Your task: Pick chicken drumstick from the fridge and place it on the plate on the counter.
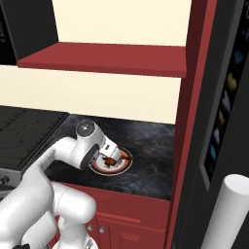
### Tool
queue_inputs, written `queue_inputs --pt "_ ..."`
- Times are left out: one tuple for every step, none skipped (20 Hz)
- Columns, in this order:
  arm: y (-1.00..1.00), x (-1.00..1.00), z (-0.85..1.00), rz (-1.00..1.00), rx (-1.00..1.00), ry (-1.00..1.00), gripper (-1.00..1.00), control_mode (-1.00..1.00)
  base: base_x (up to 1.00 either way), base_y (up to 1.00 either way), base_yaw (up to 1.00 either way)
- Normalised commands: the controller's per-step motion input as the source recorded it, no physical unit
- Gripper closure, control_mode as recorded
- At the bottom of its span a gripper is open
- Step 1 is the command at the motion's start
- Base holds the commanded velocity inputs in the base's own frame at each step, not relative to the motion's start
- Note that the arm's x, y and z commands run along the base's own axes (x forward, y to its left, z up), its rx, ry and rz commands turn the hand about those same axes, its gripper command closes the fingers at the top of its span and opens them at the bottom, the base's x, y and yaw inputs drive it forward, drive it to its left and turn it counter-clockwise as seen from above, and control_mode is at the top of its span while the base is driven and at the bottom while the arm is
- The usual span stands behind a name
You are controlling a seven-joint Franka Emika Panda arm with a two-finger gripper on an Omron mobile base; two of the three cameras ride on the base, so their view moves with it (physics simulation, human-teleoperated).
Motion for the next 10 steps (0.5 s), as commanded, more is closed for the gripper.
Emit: queue_inputs --pt "0.01 -0.79 1.0 0.05 -0.08 -0.09 -1.0 -1.0 0.0 0.0 0.0" --pt "0.19 -0.66 1.0 0.04 -0.13 -0.03 -1.0 -1.0 0.0 0.0 0.0" --pt "0.22 -0.64 1.0 0.04 -0.17 -0.03 -1.0 -1.0 0.0 0.0 0.0" --pt "0.34 -0.58 1.0 0.04 -0.22 -0.03 -1.0 -1.0 0.0 0.0 0.0" --pt "0.49 -0.49 1.0 0.03 -0.27 -0.03 -1.0 -1.0 0.0 0.0 0.0" --pt "0.59 -0.42 1.0 0.03 -0.3 -0.02 -1.0 -1.0 0.0 0.0 0.0" --pt "0.6 -0.36 1.0 0.02 -0.31 -0.03 -1.0 -1.0 0.0 0.0 0.0" --pt "0.59 -0.33 0.96 0.0 -0.31 -0.03 -1.0 -1.0 0.0 0.0 0.0" --pt "0.54 -0.31 0.93 0.0 -0.29 -0.04 -1.0 -1.0 0.0 0.0 0.0" --pt "0.5 -0.32 0.95 0.0 -0.28 -0.05 -1.0 -1.0 0.0 0.0 0.0"
